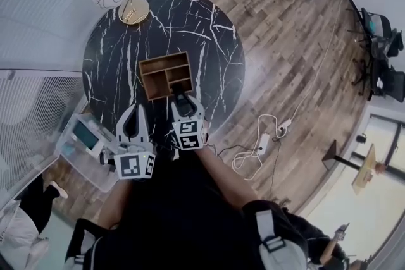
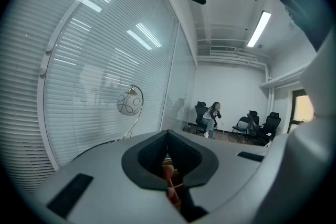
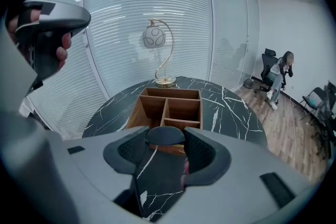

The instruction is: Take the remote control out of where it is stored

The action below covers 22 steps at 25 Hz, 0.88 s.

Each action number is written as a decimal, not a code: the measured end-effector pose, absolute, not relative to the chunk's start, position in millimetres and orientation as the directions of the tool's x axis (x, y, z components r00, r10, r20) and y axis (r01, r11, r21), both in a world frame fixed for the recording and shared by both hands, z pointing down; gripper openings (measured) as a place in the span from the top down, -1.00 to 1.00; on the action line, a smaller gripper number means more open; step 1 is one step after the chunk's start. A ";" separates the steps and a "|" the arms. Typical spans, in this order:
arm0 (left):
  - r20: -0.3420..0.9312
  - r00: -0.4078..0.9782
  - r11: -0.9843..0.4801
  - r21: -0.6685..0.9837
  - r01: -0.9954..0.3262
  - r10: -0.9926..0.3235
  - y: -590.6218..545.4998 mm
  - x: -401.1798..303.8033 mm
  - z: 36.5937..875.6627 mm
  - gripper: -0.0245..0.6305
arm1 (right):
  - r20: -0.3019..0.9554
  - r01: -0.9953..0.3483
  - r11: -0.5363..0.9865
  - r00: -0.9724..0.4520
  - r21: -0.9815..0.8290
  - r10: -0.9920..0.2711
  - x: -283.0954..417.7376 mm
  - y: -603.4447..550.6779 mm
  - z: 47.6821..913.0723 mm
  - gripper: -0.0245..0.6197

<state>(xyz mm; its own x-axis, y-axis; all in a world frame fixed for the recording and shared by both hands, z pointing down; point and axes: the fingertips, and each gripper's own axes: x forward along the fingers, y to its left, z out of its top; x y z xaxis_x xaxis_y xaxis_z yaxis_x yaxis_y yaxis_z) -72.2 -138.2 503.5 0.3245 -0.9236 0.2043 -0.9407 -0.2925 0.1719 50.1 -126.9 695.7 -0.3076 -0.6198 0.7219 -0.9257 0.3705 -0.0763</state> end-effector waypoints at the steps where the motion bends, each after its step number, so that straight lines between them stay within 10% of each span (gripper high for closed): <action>1: 0.198 0.325 -0.294 0.171 -0.940 -0.925 -138.4 -72.2 501.2 0.90 | 0.721 -0.926 0.370 -0.307 -0.075 -0.621 50.2 -126.7 694.9 0.29; 22: 0.106 0.318 -0.303 0.139 -0.943 -0.942 -122.7 -79.1 464.6 0.90 | 0.702 -0.930 0.365 -0.295 -0.053 -0.649 53.6 -119.6 682.3 0.29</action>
<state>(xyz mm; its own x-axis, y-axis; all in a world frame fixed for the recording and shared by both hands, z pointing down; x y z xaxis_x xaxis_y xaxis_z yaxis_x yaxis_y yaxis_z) -79.1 -122.7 464.6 0.3179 -0.9422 0.1056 -0.9429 -0.3026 0.1393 53.6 -119.6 682.3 -0.2947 -0.6488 0.7016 -0.9295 0.3650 -0.0530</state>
